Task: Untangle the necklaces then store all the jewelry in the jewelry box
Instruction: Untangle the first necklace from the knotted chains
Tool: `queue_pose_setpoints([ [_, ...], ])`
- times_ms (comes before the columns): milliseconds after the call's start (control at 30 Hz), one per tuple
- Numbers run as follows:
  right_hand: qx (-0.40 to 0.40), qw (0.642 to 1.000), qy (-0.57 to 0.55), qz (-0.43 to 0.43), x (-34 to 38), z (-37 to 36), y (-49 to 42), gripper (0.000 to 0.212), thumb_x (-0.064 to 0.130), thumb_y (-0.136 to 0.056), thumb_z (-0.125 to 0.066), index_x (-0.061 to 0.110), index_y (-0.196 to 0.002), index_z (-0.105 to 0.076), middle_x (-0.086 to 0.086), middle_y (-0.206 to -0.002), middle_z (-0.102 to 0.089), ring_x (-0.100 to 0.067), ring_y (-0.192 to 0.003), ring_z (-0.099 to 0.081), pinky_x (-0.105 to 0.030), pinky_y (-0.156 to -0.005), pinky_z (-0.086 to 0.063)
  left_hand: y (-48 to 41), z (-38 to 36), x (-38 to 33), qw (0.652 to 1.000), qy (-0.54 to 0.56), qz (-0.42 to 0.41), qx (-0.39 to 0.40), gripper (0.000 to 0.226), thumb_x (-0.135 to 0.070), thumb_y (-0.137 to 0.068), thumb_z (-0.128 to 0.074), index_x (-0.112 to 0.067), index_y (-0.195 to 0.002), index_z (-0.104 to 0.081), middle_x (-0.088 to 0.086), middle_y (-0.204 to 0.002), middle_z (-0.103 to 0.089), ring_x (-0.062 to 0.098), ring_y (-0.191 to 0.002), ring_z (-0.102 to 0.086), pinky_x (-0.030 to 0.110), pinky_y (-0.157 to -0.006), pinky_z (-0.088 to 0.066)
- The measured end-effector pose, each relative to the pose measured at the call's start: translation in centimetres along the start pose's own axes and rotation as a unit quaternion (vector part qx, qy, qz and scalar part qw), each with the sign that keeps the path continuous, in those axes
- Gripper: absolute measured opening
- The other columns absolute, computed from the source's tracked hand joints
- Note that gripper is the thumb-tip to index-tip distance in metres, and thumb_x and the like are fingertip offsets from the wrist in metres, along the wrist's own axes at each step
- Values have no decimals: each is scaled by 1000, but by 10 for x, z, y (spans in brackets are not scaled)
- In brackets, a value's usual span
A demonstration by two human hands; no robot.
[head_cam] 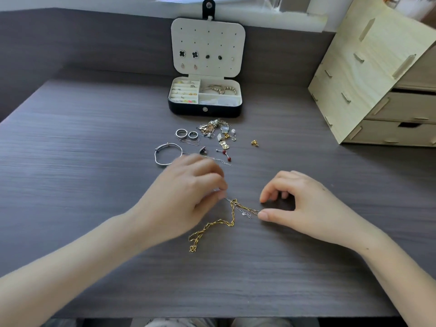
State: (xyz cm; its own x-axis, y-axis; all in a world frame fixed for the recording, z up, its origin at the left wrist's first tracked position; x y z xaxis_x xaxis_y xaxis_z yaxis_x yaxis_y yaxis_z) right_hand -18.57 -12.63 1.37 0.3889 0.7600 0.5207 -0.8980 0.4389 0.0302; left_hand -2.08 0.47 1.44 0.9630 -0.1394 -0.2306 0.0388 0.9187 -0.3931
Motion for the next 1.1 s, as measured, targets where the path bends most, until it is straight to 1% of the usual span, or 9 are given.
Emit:
queue_pose_setpoints([
  [167, 7, 1000, 27, -3, -1, 0, 9, 16, 40, -76, -69, 37, -69, -56, 13, -80, -56, -3, -85, -45, -11, -69, -32, 18, -21, -12, 996, 42, 0, 74, 40, -40, -92, -47, -15, -113, -68, -5, -121, -65, 16, -118, -56, 24, -100, -38],
  [400, -52, 998, 32, -30, -10, 8, 9, 14, 30, -80, -70, 29, -73, -58, 12, -77, -59, -2, -79, -48, -12, -68, -34, 27, -22, -4, 993, 53, 41, 93, 52, -46, -92, -39, -15, -130, -56, -7, -137, -52, 8, -133, -38, 22, -110, -27],
  [500, -75, 996, 47, -30, -9, 5, 5, 13, 27, -81, -70, 26, -75, -59, 10, -78, -59, -5, -76, -47, -13, -69, -34, 28, -23, -1, 993, 71, 36, 92, 47, -37, -94, -37, -16, -132, -55, -7, -141, -48, 8, -137, -32, 23, -112, -24],
  [567, -127, 989, 77, -12, -5, 3, 3, 8, 26, -80, -69, 22, -78, -63, 7, -79, -60, -13, -76, -48, -24, -72, -39, 29, -23, -1, 993, 76, 31, 86, 44, -30, -95, -35, -17, -131, -56, -5, -141, -48, 11, -137, -33, 23, -113, -23],
  [633, -158, 985, 74, 6, 3, 0, 4, 14, 36, -76, -63, 22, -78, -65, 7, -78, -60, -15, -76, -48, -27, -71, -36, 31, -22, -1, 993, 79, 28, 85, 43, -26, -95, -33, -19, -129, -58, -4, -141, -49, 13, -137, -34, 24, -113, -22],
  [767, -133, 986, 80, 54, 25, -18, 5, 31, 55, -70, -52, 27, -72, -65, 13, -72, -54, -11, -71, -47, -24, -67, -34, 31, -22, 0, 993, 72, 18, 95, 43, -21, -93, -34, -27, -126, -60, -1, -141, -49, 16, -137, -35, 25, -114, -22],
  [933, -145, 984, 95, 51, 26, -27, 5, 13, 31, -73, -59, 22, -64, -60, 9, -64, -55, -17, -63, -52, -28, -58, -43, 33, -19, 3, 992, 79, 16, 99, 50, -11, -87, -35, -34, -122, -62, 0, -141, -48, 16, -137, -33, 25, -114, -19],
  [1033, -124, 987, 89, 40, 22, -25, 11, 12, 28, -74, -59, 22, -64, -59, 12, -64, -53, -14, -63, -49, -26, -60, -38, 37, -17, 7, 992, 91, 20, 90, 62, 6, -76, -45, -34, -119, -64, 1, -140, -50, 15, -136, -33, 23, -114, -18],
  [1100, -114, 989, 84, 37, 18, -23, 15, 12, 30, -76, -57, 23, -67, -58, 14, -67, -50, -12, -66, -47, -26, -62, -38, 38, -16, 8, 991, 96, 19, 88, 63, 7, -73, -45, -34, -117, -65, 0, -139, -51, 15, -135, -35, 24, -114, -19],
])
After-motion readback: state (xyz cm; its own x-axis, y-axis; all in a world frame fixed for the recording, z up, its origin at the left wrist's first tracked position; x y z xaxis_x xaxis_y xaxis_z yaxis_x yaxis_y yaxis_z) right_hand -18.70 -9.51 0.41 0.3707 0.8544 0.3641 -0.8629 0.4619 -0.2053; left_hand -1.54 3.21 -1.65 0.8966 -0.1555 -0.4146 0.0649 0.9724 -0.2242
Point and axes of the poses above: each hand's wrist, its own y-axis away from the middle knuckle, its own z-axis out of the back of the hand, x = y × z, the point moved 3 cm from there along -y, towards the middle knuckle
